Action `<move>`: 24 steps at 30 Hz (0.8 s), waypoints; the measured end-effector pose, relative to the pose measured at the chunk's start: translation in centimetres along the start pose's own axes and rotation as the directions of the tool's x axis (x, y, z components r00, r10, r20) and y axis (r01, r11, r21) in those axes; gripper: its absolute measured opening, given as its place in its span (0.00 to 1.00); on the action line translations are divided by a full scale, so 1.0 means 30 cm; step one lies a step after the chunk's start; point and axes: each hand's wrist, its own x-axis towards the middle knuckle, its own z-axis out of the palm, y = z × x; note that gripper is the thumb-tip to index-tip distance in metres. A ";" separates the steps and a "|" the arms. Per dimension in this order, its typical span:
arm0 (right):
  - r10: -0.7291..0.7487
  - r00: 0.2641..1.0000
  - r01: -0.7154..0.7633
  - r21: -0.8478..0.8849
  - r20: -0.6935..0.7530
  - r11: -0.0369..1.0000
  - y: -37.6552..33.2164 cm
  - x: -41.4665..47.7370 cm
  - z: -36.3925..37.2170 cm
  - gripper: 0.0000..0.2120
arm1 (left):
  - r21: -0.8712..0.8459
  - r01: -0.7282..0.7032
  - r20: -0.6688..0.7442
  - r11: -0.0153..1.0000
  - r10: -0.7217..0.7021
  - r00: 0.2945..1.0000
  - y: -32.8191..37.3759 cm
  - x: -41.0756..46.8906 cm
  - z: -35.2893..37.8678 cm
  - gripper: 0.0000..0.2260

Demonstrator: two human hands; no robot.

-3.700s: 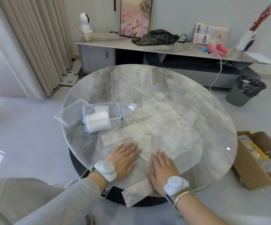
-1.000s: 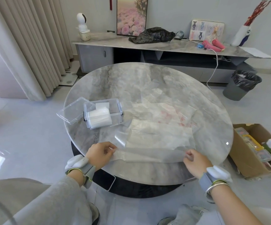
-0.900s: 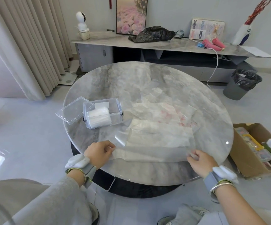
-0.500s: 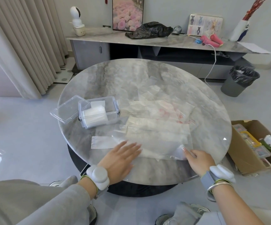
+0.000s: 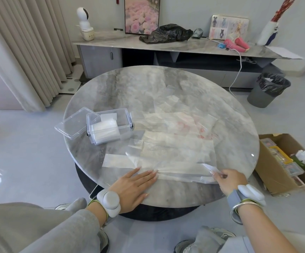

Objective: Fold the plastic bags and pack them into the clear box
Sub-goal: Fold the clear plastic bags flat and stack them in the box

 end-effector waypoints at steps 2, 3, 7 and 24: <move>0.022 0.999 -0.023 -0.045 -0.026 0.999 0.002 -0.003 -0.004 0.10 | -0.050 -0.014 -0.028 0.999 0.013 1.000 0.000 -0.008 -0.005 0.24; 0.033 0.999 -0.034 -0.069 -0.023 0.997 -0.002 -0.008 -0.006 0.08 | -0.079 -0.025 -0.059 0.997 0.021 0.998 0.002 -0.009 -0.014 0.23; -0.041 0.999 0.041 -0.028 -0.030 0.999 -0.046 -0.033 0.015 0.17 | -0.132 0.000 -0.205 0.991 -0.027 0.978 0.027 0.006 -0.062 0.18; -0.509 0.844 0.532 -0.150 0.166 0.833 -0.382 0.050 0.103 0.30 | 0.001 0.095 -0.094 0.996 -0.094 0.991 0.021 0.051 -0.045 0.25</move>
